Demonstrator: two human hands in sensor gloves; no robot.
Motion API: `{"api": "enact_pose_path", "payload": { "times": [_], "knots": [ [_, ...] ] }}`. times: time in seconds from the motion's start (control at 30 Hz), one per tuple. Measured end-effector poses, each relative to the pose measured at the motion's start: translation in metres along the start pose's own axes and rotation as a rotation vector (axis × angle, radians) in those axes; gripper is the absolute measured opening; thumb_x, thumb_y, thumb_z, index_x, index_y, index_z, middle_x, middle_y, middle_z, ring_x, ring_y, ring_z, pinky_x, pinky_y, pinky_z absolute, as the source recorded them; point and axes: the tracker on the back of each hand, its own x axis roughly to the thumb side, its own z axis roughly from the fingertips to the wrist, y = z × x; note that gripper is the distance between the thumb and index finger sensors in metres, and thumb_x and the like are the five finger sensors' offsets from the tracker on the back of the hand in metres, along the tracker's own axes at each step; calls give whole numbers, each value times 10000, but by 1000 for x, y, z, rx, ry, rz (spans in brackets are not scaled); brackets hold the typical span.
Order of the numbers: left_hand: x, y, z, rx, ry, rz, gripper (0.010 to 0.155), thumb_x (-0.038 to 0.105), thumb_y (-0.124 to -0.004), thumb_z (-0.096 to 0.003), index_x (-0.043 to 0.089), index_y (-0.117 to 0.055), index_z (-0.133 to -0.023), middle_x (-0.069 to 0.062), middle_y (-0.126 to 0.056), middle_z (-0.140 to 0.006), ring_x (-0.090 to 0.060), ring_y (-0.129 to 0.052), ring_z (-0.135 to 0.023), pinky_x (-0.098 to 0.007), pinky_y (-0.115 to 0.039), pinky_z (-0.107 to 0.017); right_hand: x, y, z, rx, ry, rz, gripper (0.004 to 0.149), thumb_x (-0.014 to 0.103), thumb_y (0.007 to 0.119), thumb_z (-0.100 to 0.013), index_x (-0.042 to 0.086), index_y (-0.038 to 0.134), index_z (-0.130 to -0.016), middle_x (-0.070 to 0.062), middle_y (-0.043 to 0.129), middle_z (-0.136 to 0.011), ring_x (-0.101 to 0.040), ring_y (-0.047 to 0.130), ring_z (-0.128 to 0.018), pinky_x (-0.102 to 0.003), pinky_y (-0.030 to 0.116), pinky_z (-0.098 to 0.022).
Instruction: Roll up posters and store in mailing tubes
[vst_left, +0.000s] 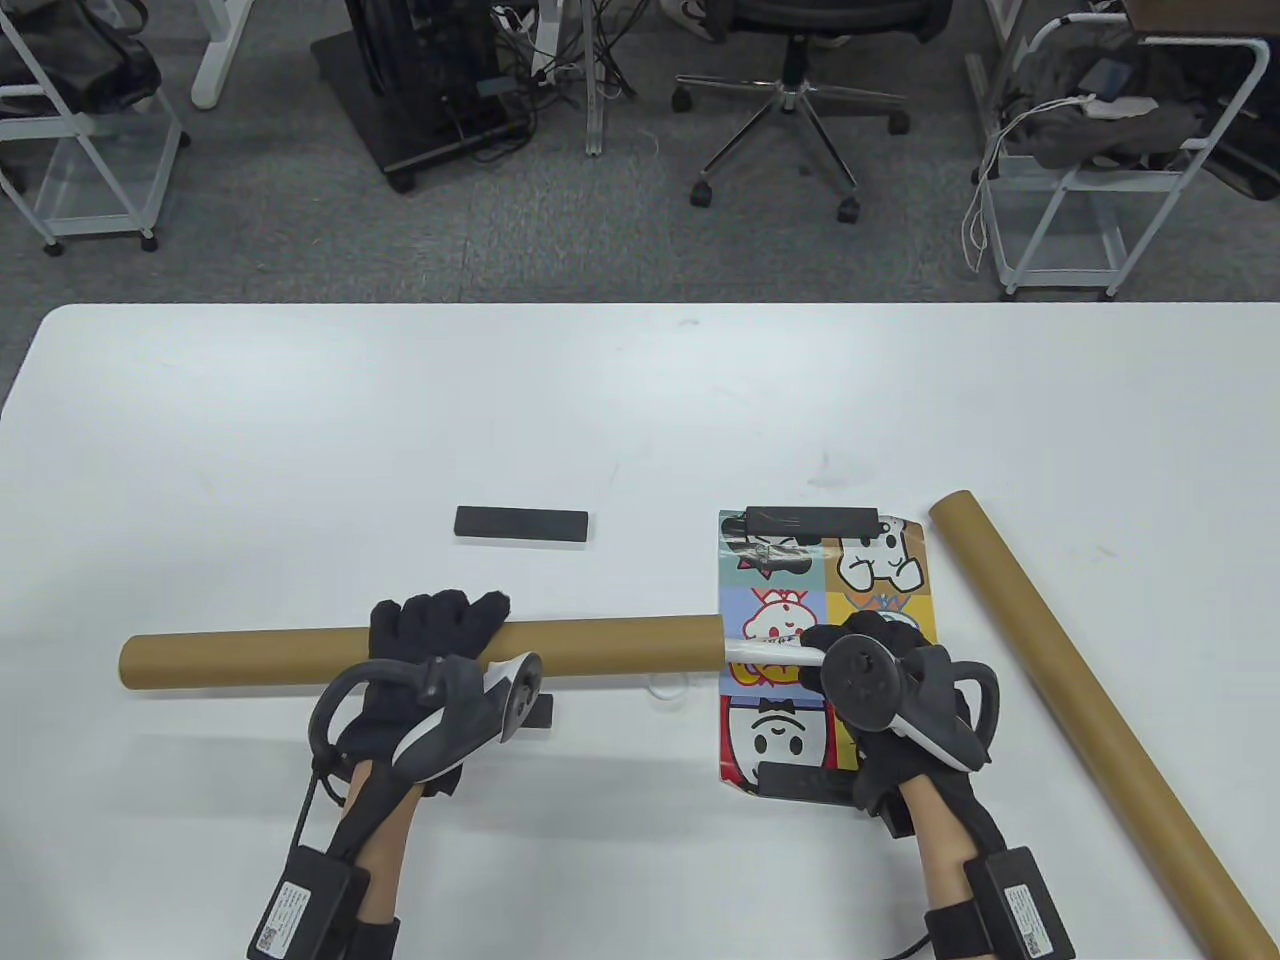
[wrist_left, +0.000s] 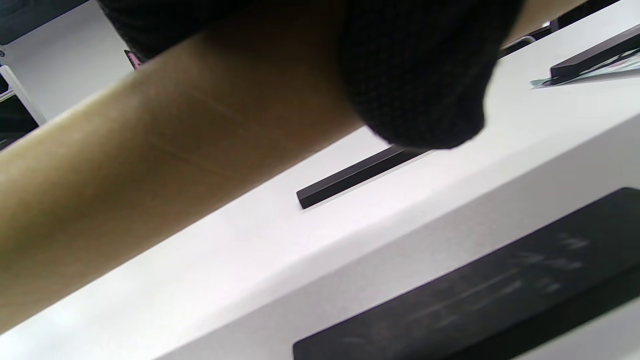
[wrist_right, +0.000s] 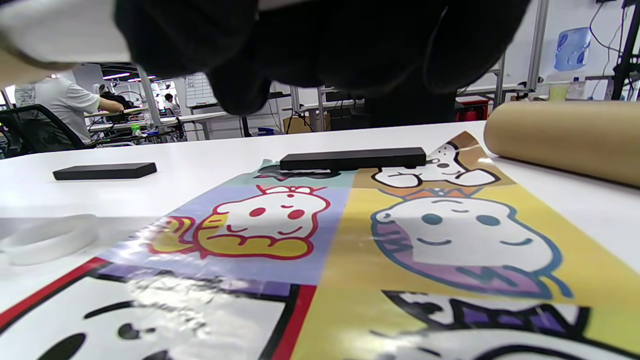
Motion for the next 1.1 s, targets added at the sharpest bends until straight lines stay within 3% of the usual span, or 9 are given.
{"api": "enact_pose_path", "payload": {
  "times": [0.17,0.3,0.5,0.63,0.77,0.87,1.1],
  "knots": [
    [3,2,2,27,-31,17,864,421,-879,-378,424,-410,-1104,63,-686,-1134,-243,-808,-1042,-537,-659,-823,12,0,1,-9,-37,34,508,399,702,-440,231,720,-919,-47,797,-804,-321,854,-650,-671,631,-681],
    [1,-1,2,29,-28,24,864,421,-879,-377,425,-409,-1103,62,-686,-1134,-243,-810,-1041,-536,-660,-823,8,-4,2,-20,-64,-74,733,466,704,-421,159,539,-1066,-138,693,-993,-406,788,-823,-687,607,-689],
    [0,-1,1,30,-19,27,864,422,-879,-378,418,-413,-1105,59,-689,-1133,-244,-813,-1039,-537,-663,-821,-21,-6,2,-4,-37,-583,833,483,711,-429,73,454,-1107,-238,571,-1111,-516,685,-948,-712,567,-690],
    [0,-1,1,27,-21,37,862,423,-879,-378,419,-415,-1105,58,-692,-1132,-245,-816,-1037,-538,-665,-819,-34,-1,2,-1,-23,-919,868,504,665,-459,27,386,-1128,-289,509,-1143,-570,613,-985,-734,530,-686],
    [-1,-1,1,31,-18,36,863,422,-880,-378,414,-418,-1108,55,-694,-1131,-248,-817,-1036,-537,-667,-819,-38,4,3,-20,-10,-1136,878,506,588,-501,-18,295,-1142,-351,425,-1167,-630,530,-1007,-763,478,-679],
    [-1,0,1,27,-19,39,863,423,-879,-380,403,-422,-1112,49,-699,-1130,-251,-821,-1032,-539,-667,-818,-34,5,4,-47,-10,-1189,896,505,545,-515,-53,222,-1137,-391,344,-1175,-661,447,-1019,-778,436,-674],
    [3,3,2,35,-38,57,867,432,-874,-383,392,-418,-1119,39,-701,-1130,-254,-828,-1024,-542,-669,-816,-8,6,3,-31,-65,-1097,954,515,492,-515,-119,77,-1094,-450,177,-1157,-704,300,-1010,-796,371,-668]
  ]
}}
